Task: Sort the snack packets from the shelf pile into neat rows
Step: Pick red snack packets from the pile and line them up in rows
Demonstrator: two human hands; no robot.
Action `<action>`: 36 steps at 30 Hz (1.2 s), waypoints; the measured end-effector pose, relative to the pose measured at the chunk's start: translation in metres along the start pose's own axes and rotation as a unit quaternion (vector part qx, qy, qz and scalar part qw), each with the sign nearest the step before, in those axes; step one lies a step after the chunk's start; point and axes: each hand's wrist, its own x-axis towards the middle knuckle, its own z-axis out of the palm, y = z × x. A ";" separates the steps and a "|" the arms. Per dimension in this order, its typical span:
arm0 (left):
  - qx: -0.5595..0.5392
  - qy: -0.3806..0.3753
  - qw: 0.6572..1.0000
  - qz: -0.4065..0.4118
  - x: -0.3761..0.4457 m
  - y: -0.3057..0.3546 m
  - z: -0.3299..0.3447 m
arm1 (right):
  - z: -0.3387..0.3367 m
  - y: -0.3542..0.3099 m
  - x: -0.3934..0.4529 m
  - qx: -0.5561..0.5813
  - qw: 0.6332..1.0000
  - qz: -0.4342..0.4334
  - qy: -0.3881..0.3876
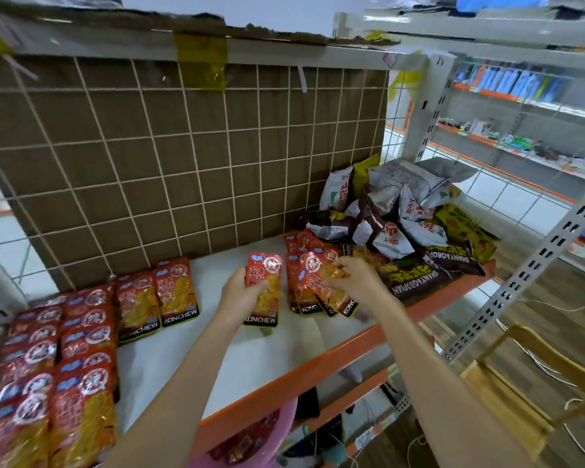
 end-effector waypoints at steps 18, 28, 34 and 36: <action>0.147 0.266 0.951 -0.063 -0.049 -0.052 -0.133 | 0.162 -0.133 -0.022 0.245 0.963 -0.019 -0.114; 0.187 0.285 0.939 -0.055 -0.030 -0.059 -0.126 | 0.186 -0.147 -0.015 0.070 0.991 -0.084 -0.073; 0.325 0.279 0.903 -0.013 -0.030 -0.069 -0.117 | 0.187 -0.139 -0.019 -0.065 0.982 -0.173 -0.045; 0.402 0.267 0.876 0.007 -0.035 -0.068 -0.119 | 0.187 -0.134 -0.019 -0.077 0.969 -0.229 -0.047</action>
